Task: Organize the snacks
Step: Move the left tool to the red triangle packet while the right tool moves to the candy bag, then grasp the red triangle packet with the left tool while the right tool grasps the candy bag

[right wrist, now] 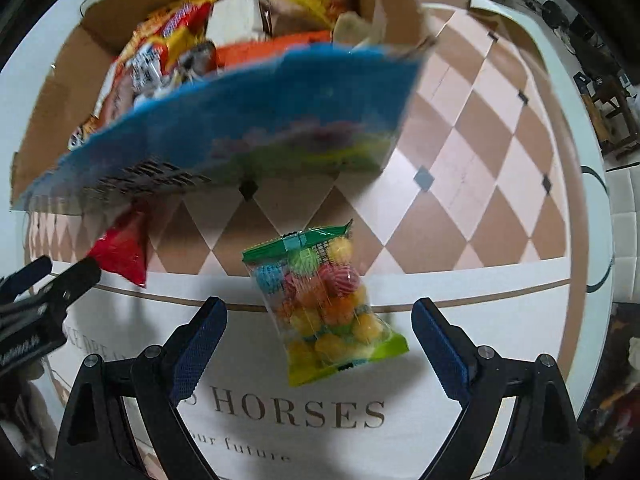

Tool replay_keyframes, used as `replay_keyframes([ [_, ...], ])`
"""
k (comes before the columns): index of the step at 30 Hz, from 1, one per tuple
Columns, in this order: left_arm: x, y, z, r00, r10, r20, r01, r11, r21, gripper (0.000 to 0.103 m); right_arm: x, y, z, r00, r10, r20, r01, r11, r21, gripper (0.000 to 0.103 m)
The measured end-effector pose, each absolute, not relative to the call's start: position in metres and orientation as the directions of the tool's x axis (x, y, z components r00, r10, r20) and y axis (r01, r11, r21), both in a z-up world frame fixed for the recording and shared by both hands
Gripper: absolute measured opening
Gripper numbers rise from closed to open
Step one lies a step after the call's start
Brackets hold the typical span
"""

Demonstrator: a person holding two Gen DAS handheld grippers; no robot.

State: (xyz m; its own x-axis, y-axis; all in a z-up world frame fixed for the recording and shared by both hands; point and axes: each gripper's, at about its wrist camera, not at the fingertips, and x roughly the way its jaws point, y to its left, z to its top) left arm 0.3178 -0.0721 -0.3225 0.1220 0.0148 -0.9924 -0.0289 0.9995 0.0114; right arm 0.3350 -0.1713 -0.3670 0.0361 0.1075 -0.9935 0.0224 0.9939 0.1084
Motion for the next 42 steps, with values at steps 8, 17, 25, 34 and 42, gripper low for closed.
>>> replay_keyframes([
  [8, 0.332, -0.084, -0.356, 0.042, -0.071, -0.997, -0.032, 0.997, -0.072, 0.076, 0.339, -0.173, -0.393, -0.017, 0.091, -0.996, 0.042, 0.995, 0.09, 0.092],
  [17, 0.29, -0.091, -0.36, 0.01, -0.056, -0.998, -0.027, 0.998, -0.056, 0.041, 0.326, -0.169, -0.398, -0.048, 0.102, -0.994, 0.029, 0.994, 0.101, 0.063],
  [25, 0.217, -0.1, -0.365, -0.062, -0.05, -0.997, -0.019, 0.999, -0.049, 0.041, 0.271, -0.174, -0.407, -0.149, 0.134, -0.98, 0.05, 0.99, 0.128, 0.063],
  [34, 0.172, -0.111, -0.374, -0.097, -0.059, -0.994, -0.015, 0.998, -0.058, 0.042, 0.248, -0.178, -0.412, -0.202, 0.154, -0.967, 0.082, 0.987, 0.14, 0.064],
  [42, 0.214, -0.068, -0.341, 0.076, -0.191, -0.979, -0.204, 0.958, -0.203, 0.057, 0.244, -0.189, -0.408, -0.178, 0.173, -0.969, 0.122, 0.981, 0.153, 0.067],
])
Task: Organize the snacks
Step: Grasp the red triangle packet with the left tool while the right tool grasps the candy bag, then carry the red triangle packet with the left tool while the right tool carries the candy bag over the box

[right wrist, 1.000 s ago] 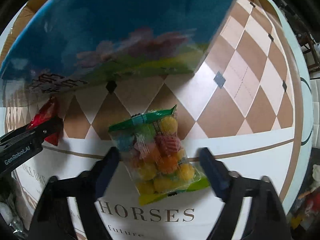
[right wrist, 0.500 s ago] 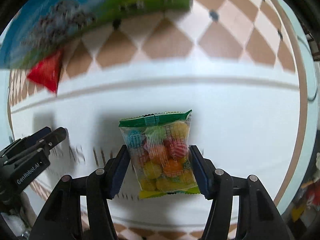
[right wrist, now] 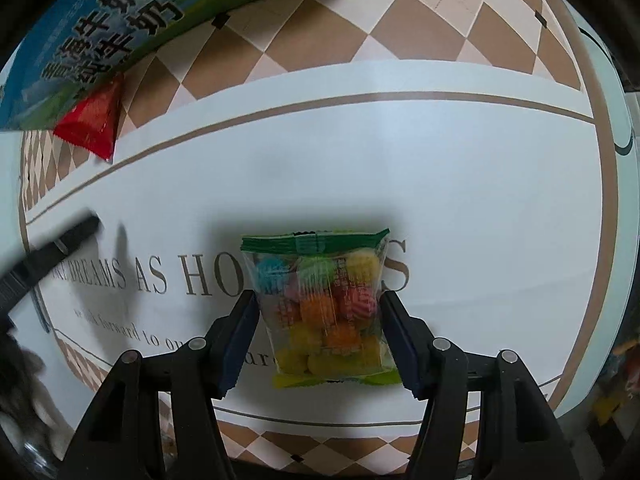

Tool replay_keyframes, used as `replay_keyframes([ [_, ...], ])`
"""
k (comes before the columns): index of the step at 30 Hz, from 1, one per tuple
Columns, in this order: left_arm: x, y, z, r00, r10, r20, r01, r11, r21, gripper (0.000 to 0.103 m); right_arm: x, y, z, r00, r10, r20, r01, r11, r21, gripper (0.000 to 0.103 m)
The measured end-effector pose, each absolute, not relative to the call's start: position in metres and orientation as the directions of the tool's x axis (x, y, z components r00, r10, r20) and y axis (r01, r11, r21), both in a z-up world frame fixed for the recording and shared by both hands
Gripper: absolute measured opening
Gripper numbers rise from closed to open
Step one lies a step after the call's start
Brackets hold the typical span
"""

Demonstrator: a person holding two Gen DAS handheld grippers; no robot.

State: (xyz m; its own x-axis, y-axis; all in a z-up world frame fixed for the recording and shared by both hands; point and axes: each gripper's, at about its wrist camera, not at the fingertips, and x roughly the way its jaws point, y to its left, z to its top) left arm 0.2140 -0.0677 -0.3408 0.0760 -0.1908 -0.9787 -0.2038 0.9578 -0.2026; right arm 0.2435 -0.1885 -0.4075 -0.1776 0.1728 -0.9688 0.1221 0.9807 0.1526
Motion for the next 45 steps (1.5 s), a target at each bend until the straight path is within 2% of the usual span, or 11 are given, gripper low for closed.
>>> replay_keyframes([
  [6, 0.261, -0.067, -0.338, 0.098, -0.216, -0.971, -0.23, 0.945, -0.233, 0.057, 0.254, -0.192, -0.406, -0.163, 0.198, -0.967, 0.163, 0.972, 0.171, 0.071],
  [14, 0.319, -0.101, -0.372, -0.006, -0.173, -0.985, -0.176, 0.97, -0.169, 0.057, 0.279, -0.191, -0.398, -0.155, 0.201, -0.967, 0.166, 0.971, 0.175, 0.073],
  [16, 0.326, -0.106, -0.372, 0.021, -0.15, -0.988, -0.157, 0.976, -0.152, 0.052, 0.278, -0.193, -0.399, -0.161, 0.205, -0.965, 0.163, 0.97, 0.179, 0.073],
  [17, 0.325, -0.111, -0.372, 0.018, -0.135, -0.991, -0.132, 0.982, -0.136, 0.044, 0.278, -0.194, -0.398, -0.165, 0.208, -0.964, 0.161, 0.97, 0.182, 0.073],
  [18, 0.324, -0.114, -0.37, 0.02, -0.135, -0.991, -0.123, 0.983, -0.137, 0.043, 0.272, -0.195, -0.399, -0.168, 0.209, -0.963, 0.158, 0.97, 0.183, 0.073],
  [27, 0.246, -0.136, -0.371, -0.01, -0.128, -0.992, -0.1, 0.987, -0.126, 0.043, 0.251, -0.19, -0.397, -0.215, 0.177, -0.96, 0.063, 0.984, 0.167, 0.073],
  [33, 0.193, -0.156, -0.376, -0.032, -0.114, -0.993, -0.074, 0.991, -0.111, 0.043, 0.245, -0.189, -0.413, -0.236, 0.151, -0.96, 0.075, 0.988, 0.137, 0.074],
  [34, 0.188, -0.159, -0.379, -0.04, -0.117, -0.992, -0.075, 0.991, -0.114, 0.043, 0.245, -0.187, -0.411, -0.216, 0.135, -0.967, 0.063, 0.99, 0.124, 0.071],
  [37, 0.171, -0.158, -0.385, -0.044, -0.124, -0.991, -0.079, 0.99, -0.12, 0.042, 0.245, -0.177, -0.405, -0.171, 0.089, -0.981, 0.016, 0.996, 0.087, 0.055],
  [40, 0.162, -0.155, -0.382, -0.034, -0.132, -0.991, -0.074, 0.989, -0.129, 0.042, 0.242, -0.174, -0.402, -0.155, 0.093, -0.984, 0.005, 0.996, 0.093, 0.053],
  [45, 0.169, -0.132, -0.335, 0.01, -0.167, -0.986, -0.066, 0.984, -0.167, 0.042, 0.238, -0.177, -0.377, -0.121, 0.166, -0.979, 0.035, 0.986, 0.163, 0.053],
])
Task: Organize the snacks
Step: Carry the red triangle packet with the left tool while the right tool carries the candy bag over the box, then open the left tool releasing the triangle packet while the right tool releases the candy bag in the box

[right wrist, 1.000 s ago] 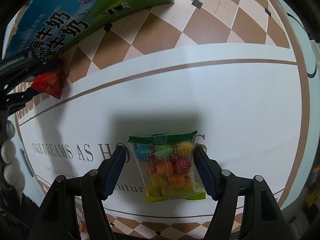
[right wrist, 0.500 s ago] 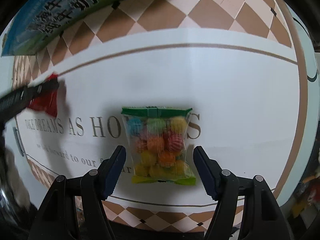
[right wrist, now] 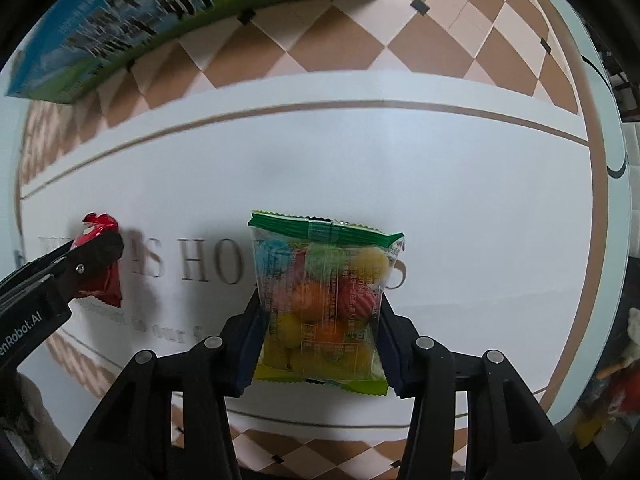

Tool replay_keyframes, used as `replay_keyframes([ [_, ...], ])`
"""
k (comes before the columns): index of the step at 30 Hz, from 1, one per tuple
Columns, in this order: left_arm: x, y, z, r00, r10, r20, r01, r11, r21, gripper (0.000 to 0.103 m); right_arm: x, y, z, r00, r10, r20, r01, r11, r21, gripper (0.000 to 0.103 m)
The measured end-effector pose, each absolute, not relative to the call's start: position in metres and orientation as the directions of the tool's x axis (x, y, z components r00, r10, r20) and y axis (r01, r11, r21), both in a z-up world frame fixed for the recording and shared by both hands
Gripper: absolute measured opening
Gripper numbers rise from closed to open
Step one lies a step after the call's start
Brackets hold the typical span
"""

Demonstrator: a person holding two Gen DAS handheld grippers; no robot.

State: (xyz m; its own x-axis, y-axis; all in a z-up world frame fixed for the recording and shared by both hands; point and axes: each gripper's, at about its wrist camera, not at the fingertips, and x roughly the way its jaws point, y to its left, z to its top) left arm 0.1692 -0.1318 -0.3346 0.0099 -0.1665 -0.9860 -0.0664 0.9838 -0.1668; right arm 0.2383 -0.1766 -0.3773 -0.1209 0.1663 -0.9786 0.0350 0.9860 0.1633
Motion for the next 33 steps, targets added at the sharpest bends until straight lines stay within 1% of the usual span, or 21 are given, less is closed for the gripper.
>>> replay_keyframes([
  [2, 0.177, -0.12, -0.32, 0.039, -0.193, -0.98, -0.064, 0.979, -0.195, 0.042, 0.243, -0.182, -0.36, -0.098, 0.21, -0.973, 0.046, 0.977, 0.206, 0.053],
  [5, 0.199, -0.116, -0.282, 0.092, -0.243, -0.966, -0.066, 0.966, -0.249, 0.042, 0.256, -0.184, -0.322, -0.042, 0.278, -0.96, 0.052, 0.96, 0.276, 0.053],
  [8, 0.244, -0.112, -0.246, 0.14, -0.287, -0.948, -0.065, 0.952, -0.298, 0.042, 0.28, -0.185, -0.283, 0.021, 0.326, -0.945, 0.039, 0.944, 0.327, 0.053],
  [10, 0.289, -0.107, -0.229, 0.174, -0.305, -0.936, -0.059, 0.946, -0.319, 0.042, 0.306, -0.184, -0.256, 0.066, 0.363, -0.929, 0.032, 0.93, 0.366, 0.053],
  [15, 0.364, -0.087, -0.194, 0.239, -0.281, -0.929, -0.042, 0.953, -0.299, 0.042, 0.382, -0.166, -0.214, 0.145, 0.385, -0.911, -0.012, 0.922, 0.388, 0.053],
  [18, 0.419, -0.073, -0.186, 0.238, -0.251, -0.938, -0.051, 0.962, -0.27, 0.042, 0.427, -0.15, -0.21, 0.168, 0.366, -0.915, -0.022, 0.93, 0.368, 0.053],
  [23, 0.489, -0.062, -0.217, 0.169, -0.223, -0.96, -0.071, 0.969, -0.238, 0.043, 0.506, -0.132, -0.23, 0.156, 0.333, -0.93, -0.008, 0.942, 0.336, 0.053],
  [28, 0.531, -0.059, -0.252, 0.078, -0.229, -0.97, -0.077, 0.969, -0.235, 0.043, 0.562, -0.117, -0.273, 0.102, 0.305, -0.947, 0.017, 0.951, 0.308, 0.053],
  [33, 0.549, -0.057, -0.273, 0.028, -0.223, -0.974, -0.077, 0.971, -0.225, 0.043, 0.588, -0.11, -0.305, 0.065, 0.296, -0.953, 0.039, 0.953, 0.299, 0.053],
])
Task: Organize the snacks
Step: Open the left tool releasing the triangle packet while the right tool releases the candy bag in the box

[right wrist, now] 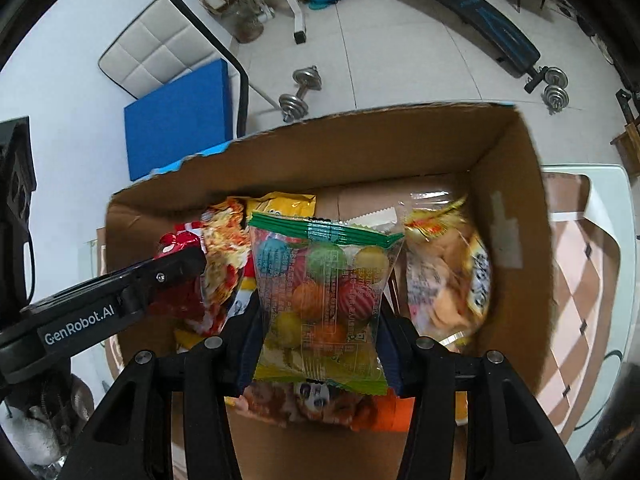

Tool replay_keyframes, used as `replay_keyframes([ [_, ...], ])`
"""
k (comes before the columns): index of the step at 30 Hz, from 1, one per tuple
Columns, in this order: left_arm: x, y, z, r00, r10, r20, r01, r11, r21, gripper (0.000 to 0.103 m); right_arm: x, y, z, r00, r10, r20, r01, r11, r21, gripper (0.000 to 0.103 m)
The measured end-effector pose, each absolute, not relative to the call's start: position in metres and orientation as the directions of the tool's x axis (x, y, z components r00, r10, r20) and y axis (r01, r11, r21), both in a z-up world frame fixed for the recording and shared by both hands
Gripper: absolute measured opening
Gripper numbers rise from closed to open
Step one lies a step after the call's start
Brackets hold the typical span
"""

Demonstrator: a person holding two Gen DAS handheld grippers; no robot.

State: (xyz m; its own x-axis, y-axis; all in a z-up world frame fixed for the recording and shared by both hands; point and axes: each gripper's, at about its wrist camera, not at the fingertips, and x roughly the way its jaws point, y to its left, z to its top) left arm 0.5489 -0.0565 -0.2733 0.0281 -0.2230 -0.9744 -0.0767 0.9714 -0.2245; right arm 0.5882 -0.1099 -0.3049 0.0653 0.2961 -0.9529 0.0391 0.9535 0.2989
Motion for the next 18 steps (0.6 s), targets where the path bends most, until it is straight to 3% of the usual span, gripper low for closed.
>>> replay_keyframes([
  [9, 0.552, -0.055, -0.278, -0.009, -0.23, -0.973, -0.081, 0.97, -0.228, 0.043, 0.599, -0.107, -0.329, 0.022, 0.277, -0.961, 0.047, 0.96, 0.278, 0.057],
  [11, 0.55, -0.055, -0.276, -0.011, -0.221, -0.975, -0.082, 0.972, -0.22, 0.049, 0.601, -0.108, -0.329, 0.022, 0.265, -0.964, 0.049, 0.963, 0.266, 0.084],
  [13, 0.549, -0.054, -0.271, 0.007, -0.22, -0.976, -0.083, 0.972, -0.22, 0.05, 0.601, -0.109, -0.324, 0.037, 0.242, -0.97, 0.041, 0.969, 0.244, 0.087],
  [15, 0.546, -0.054, -0.265, 0.021, -0.211, -0.977, -0.073, 0.975, -0.212, 0.074, 0.6, -0.111, -0.318, 0.043, 0.234, -0.971, 0.036, 0.971, 0.236, 0.087],
  [18, 0.54, -0.055, -0.257, 0.047, -0.19, -0.981, -0.055, 0.98, -0.193, 0.087, 0.596, -0.112, -0.309, 0.051, 0.209, -0.977, 0.027, 0.977, 0.211, 0.089],
])
